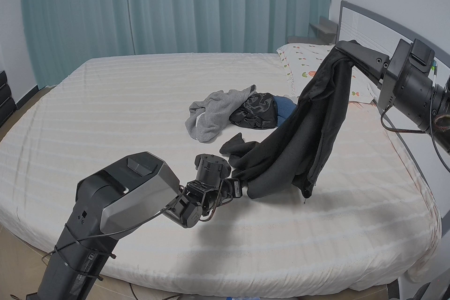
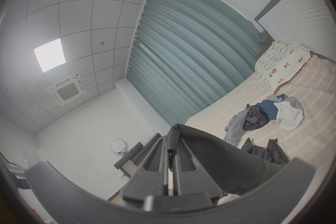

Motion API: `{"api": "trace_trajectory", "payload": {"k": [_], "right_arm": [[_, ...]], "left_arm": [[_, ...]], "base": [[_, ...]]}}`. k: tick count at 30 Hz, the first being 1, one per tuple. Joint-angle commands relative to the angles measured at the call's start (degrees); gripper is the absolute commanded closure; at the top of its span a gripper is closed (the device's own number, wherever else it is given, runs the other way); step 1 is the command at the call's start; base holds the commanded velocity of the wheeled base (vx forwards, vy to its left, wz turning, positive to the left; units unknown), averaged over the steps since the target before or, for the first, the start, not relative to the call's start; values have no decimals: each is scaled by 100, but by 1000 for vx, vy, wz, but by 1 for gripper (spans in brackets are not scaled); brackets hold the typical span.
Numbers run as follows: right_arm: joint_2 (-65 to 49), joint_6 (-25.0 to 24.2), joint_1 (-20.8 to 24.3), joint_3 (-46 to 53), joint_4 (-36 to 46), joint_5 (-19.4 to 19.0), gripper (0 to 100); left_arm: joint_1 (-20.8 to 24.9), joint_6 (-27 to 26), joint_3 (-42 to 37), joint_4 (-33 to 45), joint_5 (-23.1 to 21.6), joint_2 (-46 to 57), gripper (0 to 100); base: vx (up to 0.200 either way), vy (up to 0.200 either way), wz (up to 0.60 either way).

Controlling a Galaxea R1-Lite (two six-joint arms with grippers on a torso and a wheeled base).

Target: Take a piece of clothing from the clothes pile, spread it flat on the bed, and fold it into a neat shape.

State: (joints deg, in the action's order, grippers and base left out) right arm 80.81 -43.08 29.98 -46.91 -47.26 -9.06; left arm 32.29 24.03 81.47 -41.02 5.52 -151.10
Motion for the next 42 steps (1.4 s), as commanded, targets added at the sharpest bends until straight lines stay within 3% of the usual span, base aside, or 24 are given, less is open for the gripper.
{"api": "trace_trajectory", "payload": {"k": [1,14,23,27,31,35,42], "right_arm": [[163,-7,-203,15,-2,-87,100],[1156,-16,-932,-257,-125,-254,100],[1815,19,-1205,-1567,-125,-158,100],[1789,28,-1275,-2226,-125,-8,100],[1833,-25,-1275,-2085,-125,-35,100],[2053,-60,-1046,-952,-187,-87,100],[2589,-376,-651,15,-995,-79,100]], "left_arm": [[-4,216,-413,-11,-7,450,100],[-461,524,-2144,24,-86,2647,100],[-847,761,-1450,1175,-69,4001,100],[-988,946,-1212,1342,-95,4449,100],[-1023,1086,-1318,1316,-95,4458,100],[-953,1517,-1959,1228,-95,4423,100],[-724,2185,-2540,1096,-209,4273,100]], "base": [[0,0,0],[0,0,0],[0,0,0],[0,0,0],[0,0,0],[0,0,0],[0,0,0]]}}
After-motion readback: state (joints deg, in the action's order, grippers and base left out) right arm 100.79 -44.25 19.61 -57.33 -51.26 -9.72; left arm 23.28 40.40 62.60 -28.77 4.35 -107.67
